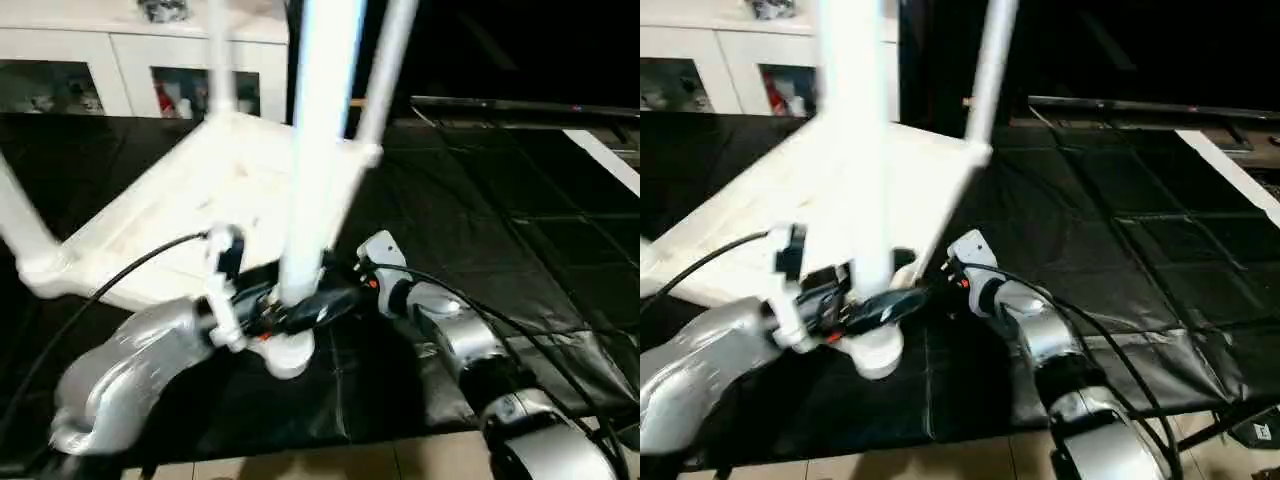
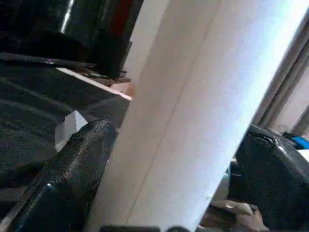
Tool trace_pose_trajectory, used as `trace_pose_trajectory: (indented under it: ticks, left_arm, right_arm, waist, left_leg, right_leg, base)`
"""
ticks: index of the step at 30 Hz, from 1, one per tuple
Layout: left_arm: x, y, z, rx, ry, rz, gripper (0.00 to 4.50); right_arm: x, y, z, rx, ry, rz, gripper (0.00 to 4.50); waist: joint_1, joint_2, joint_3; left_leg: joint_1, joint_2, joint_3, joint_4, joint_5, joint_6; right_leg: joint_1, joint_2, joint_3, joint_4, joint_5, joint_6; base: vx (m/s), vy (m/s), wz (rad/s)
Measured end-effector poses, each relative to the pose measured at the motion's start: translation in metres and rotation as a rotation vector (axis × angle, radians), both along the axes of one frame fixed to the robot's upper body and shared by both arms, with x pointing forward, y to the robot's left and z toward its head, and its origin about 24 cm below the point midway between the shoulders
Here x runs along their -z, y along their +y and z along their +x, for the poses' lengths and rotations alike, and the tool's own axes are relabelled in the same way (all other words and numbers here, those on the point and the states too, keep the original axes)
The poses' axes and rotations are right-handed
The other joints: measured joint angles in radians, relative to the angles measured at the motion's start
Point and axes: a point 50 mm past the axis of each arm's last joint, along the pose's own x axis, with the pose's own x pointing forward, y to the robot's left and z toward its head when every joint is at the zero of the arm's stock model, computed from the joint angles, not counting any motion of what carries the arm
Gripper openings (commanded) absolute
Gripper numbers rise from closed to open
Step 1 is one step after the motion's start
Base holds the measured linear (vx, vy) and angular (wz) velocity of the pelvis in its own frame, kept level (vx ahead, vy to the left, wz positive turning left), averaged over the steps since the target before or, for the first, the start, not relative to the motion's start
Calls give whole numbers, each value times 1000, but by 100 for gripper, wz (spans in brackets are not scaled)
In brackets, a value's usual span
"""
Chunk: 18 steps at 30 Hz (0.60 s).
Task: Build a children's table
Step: Rotate table base
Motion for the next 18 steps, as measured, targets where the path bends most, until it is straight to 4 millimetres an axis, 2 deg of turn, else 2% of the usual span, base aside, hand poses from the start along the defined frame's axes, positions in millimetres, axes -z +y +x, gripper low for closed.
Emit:
trace_pose_trajectory:
  ticks: [6, 11, 14, 18]
  left_arm:
    - [0, -11, 12, -59, -44, 2, 442]
    - [0, -9, 14, -63, -76, 35, 442]
    - [1, 4, 15, -43, -85, 94, 442]
    - [3, 29, 15, 8, -81, 185, 442]
  right_arm:
    - [-4, 1, 4, 32, -38, 25, 450]
    - [-12, -14, 10, 45, -77, 24, 450]
    - [-20, -30, 12, 26, -98, 45, 450]
    - [-29, -45, 6, -78, -130, 84, 450]
  waist:
    - [7, 0, 0]
    - [16, 9, 5]
    - [25, 14, 8]
    - [34, 18, 8]
  left_leg:
    - [-1, 0, 1, 0, 0, 0]
    - [-1, 0, 1, 1, 0, 0]
    - [0, 0, 0, 1, 0, 0]
    - [0, 1, 1, 1, 0, 0]
  right_leg:
    - [0, 0, 0, -1, 0, 0]
    - [0, 0, 0, -1, 0, 0]
    - [0, 0, -1, 0, 0, 0]
    - [0, 0, -1, 1, 0, 0]
  base:
    - [0, 0, 0]
    - [0, 0, 0]
    - [0, 0, 0]
    - [0, 0, 0]
